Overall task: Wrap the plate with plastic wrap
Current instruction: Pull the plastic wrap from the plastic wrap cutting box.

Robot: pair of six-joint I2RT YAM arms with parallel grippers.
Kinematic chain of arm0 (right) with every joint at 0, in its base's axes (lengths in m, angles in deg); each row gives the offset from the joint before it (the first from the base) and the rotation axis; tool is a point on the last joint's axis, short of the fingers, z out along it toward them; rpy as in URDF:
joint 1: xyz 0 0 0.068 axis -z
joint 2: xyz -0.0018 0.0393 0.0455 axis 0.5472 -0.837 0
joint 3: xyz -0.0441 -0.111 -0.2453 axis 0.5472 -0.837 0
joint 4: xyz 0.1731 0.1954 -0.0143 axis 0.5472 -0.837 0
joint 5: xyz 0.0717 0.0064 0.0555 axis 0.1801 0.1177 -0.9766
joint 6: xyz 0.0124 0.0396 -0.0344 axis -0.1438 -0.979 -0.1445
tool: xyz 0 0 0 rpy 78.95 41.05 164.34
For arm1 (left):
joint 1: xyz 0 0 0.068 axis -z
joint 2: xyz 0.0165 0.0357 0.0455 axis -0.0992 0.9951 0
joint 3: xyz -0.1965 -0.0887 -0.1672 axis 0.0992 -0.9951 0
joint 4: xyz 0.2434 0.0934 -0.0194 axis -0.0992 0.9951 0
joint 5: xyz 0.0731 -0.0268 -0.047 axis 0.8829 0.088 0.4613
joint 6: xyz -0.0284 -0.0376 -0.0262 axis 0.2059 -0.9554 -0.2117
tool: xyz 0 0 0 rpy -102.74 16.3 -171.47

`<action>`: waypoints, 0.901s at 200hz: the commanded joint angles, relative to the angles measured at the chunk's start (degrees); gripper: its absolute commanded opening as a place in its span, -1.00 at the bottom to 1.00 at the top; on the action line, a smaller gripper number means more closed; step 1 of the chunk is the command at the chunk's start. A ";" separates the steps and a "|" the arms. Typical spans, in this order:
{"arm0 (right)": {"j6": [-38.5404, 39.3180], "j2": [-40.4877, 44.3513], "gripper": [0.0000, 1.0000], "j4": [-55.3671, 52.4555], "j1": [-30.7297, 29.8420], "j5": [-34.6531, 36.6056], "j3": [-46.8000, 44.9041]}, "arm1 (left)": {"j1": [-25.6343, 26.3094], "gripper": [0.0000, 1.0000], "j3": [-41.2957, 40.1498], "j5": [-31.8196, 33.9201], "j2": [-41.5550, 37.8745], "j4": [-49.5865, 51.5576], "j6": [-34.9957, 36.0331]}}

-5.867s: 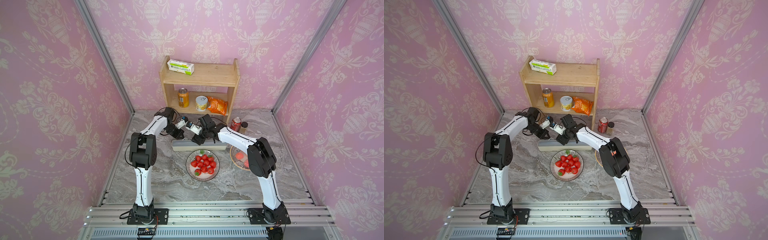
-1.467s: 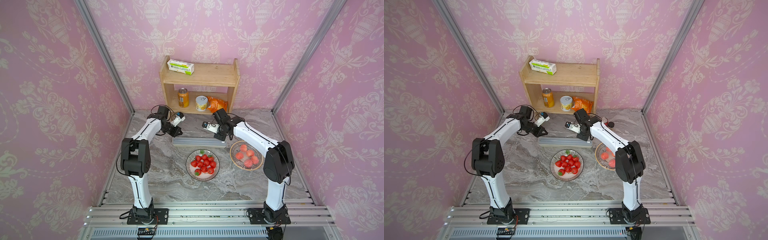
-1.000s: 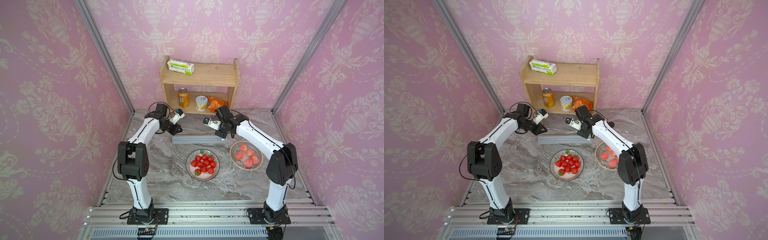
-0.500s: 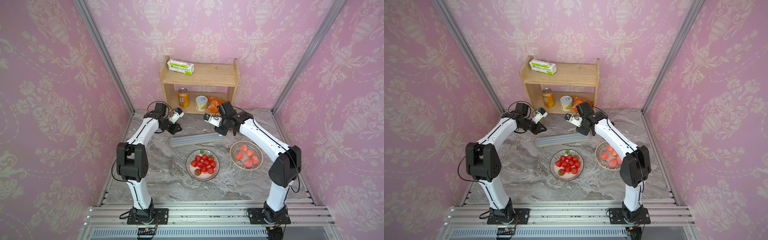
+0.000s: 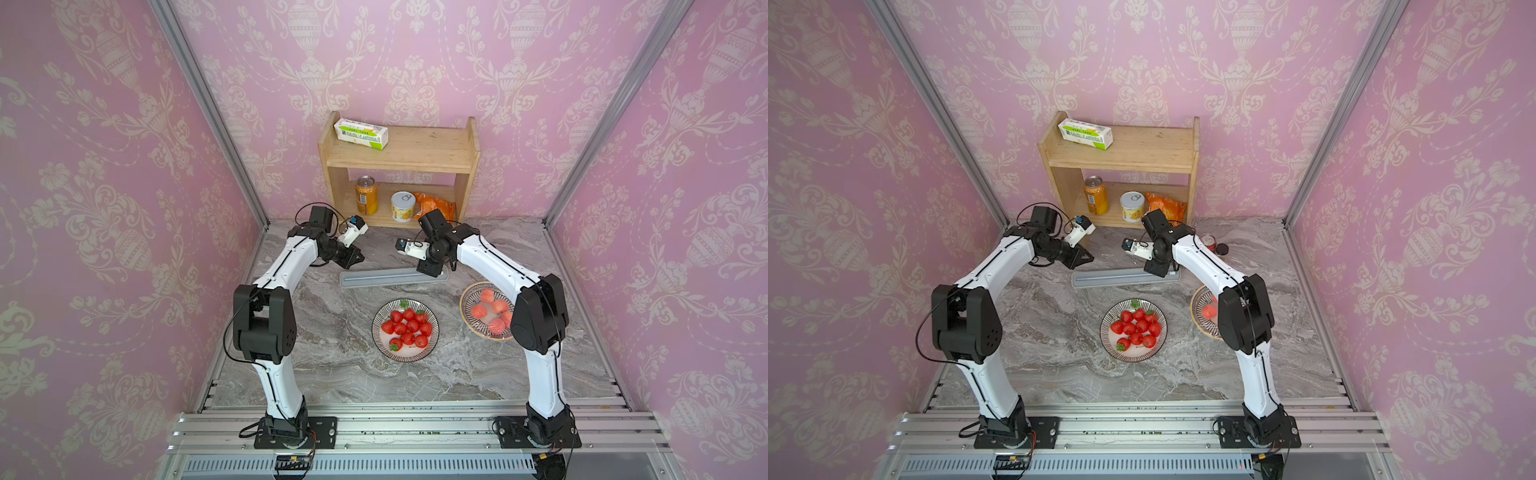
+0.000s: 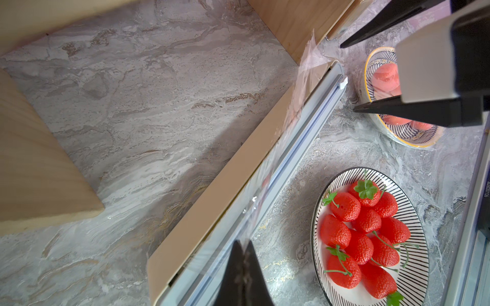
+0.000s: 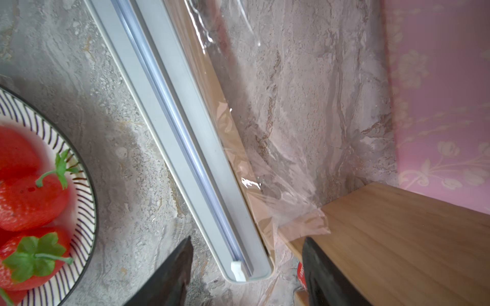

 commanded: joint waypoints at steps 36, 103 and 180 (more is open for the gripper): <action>1.02 -4.50 0.44 -2.45 -0.14 -4.31 7.62 | -0.43 -1.00 -0.50 -0.81 -2.45 -0.70 -0.30; -0.03 -9.44 0.46 -4.81 0.65 -7.57 13.81 | -0.42 -1.00 -1.89 -0.62 -2.96 -1.24 -0.30; -1.53 -13.34 0.45 -6.89 1.79 -10.16 17.90 | -0.45 -1.00 -4.05 0.00 -4.13 -2.31 -0.30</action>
